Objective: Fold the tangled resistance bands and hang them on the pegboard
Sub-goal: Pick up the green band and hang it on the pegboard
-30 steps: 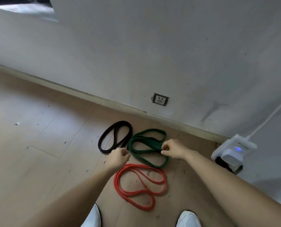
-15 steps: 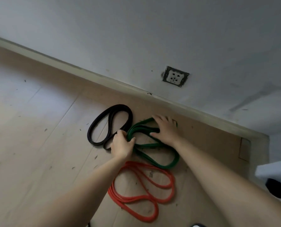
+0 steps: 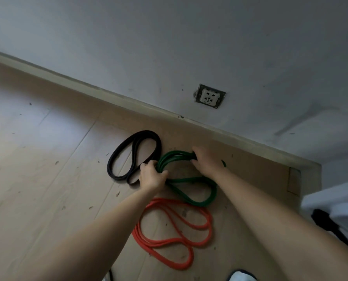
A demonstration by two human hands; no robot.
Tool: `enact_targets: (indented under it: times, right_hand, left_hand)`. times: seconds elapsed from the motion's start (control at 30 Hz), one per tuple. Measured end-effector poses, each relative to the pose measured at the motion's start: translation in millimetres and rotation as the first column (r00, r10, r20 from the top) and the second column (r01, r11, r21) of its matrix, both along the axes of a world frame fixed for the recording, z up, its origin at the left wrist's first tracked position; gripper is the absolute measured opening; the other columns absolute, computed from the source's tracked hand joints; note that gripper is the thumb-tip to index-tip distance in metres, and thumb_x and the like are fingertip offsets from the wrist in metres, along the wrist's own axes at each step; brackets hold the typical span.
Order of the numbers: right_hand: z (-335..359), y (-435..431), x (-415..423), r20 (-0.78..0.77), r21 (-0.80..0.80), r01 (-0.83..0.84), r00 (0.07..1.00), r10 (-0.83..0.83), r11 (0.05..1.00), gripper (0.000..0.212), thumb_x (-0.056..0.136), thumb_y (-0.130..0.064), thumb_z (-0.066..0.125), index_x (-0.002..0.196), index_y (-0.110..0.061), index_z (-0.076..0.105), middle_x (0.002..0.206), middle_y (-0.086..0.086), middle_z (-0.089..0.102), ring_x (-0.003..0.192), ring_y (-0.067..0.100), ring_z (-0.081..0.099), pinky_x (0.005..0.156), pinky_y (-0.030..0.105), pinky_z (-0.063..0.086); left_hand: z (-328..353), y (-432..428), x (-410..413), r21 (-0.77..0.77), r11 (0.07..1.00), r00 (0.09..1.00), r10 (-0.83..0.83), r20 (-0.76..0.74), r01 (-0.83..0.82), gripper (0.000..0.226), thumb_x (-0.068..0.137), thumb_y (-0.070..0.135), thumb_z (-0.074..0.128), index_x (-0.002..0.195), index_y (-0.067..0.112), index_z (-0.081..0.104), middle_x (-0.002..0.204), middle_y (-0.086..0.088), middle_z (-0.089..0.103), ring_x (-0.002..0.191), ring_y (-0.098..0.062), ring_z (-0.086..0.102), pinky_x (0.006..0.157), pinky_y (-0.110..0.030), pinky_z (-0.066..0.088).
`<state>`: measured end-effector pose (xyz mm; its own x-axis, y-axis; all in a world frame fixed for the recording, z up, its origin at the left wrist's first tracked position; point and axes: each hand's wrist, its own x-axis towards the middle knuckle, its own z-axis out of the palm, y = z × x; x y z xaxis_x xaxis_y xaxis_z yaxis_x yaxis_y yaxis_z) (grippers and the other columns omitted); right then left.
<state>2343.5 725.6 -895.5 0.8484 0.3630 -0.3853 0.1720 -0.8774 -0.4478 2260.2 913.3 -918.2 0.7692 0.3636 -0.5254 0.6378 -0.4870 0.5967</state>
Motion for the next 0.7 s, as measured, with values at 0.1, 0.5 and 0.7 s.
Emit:
enact_targets:
  times: [0.1,0.5,0.7]
  right_hand:
    - [41.0,-16.5,0.0,-0.072,0.118,0.087,0.994,-0.079,0.989,0.023,0.096,-0.014,0.063,0.08,-0.019,0.048,0.081,0.003,0.056,0.074,0.019,0.054,0.065,0.033,0.042]
    - [243.9,-55.3,-23.1,0.014,0.121,0.04,0.999,-0.042,0.992,0.029,0.085,-0.004,0.065,0.108,-0.021,0.07,0.099,0.002,0.066,0.093,0.022,0.064,0.085,0.037,0.053]
    - [319.8,-54.3,-63.1,0.136,0.215,0.061,0.986,-0.092,0.975,0.028,0.083,-0.018,0.077,0.107,-0.02,0.063,0.107,0.003,0.058,0.099,0.021,0.058,0.084,0.032,0.049]
  left_hand:
    - [25.1,5.4,-3.4,-0.122,0.989,0.996,-0.082,0.044,0.086,0.05,0.077,0.035,0.07,0.125,0.021,0.065,0.118,-0.003,0.068,0.099,-0.02,0.069,0.088,-0.04,0.06]
    - [223.7,9.7,2.4,0.002,0.875,0.819,-0.455,0.349,0.484,0.023,0.073,0.029,0.081,0.092,0.024,0.07,0.083,0.008,0.071,0.076,-0.008,0.068,0.07,-0.032,0.056]
    - [346.8,23.5,-6.4,0.183,0.842,0.687,-0.523,0.504,0.507,0.019,0.072,0.03,0.085,0.083,0.033,0.07,0.073,0.012,0.069,0.068,-0.003,0.062,0.063,-0.021,0.045]
